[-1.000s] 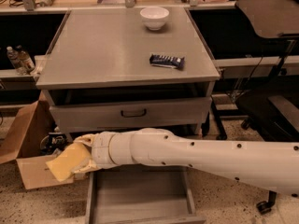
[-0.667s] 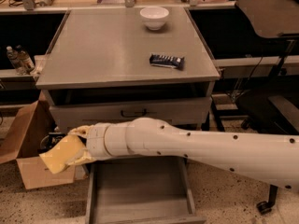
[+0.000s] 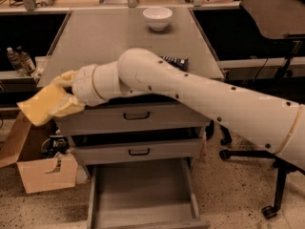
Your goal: Pick sponge from bottom drawer and place on counter
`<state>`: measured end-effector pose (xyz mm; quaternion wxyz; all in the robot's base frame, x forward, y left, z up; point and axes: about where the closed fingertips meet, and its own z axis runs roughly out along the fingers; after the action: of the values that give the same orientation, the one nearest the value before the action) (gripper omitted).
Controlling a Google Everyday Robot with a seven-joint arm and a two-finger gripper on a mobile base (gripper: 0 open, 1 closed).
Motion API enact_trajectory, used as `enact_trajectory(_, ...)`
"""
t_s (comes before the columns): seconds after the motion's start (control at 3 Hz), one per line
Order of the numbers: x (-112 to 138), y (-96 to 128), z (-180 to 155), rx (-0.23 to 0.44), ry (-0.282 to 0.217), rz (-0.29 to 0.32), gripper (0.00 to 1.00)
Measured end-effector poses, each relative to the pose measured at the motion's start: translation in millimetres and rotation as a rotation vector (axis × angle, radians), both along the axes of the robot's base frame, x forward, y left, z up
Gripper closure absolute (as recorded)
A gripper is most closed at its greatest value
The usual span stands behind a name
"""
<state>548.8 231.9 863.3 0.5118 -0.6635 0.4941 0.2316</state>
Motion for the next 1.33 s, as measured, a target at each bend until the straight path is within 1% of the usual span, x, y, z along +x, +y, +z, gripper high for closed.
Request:
enact_trajectory(0.33, 21, -3, 38, 0.051, -0.037, -0.023, 1.00)
enact_trajectory(0.67, 21, -1, 39, 0.053, -0.038, -0.019, 1.00)
enact_trajectory(1.0, 64, -20, 66, 0.069, -0.037, -0.119, 1.00)
enact_trajectory(1.33, 135, -51, 94, 0.073, -0.009, -0.250, 1.00)
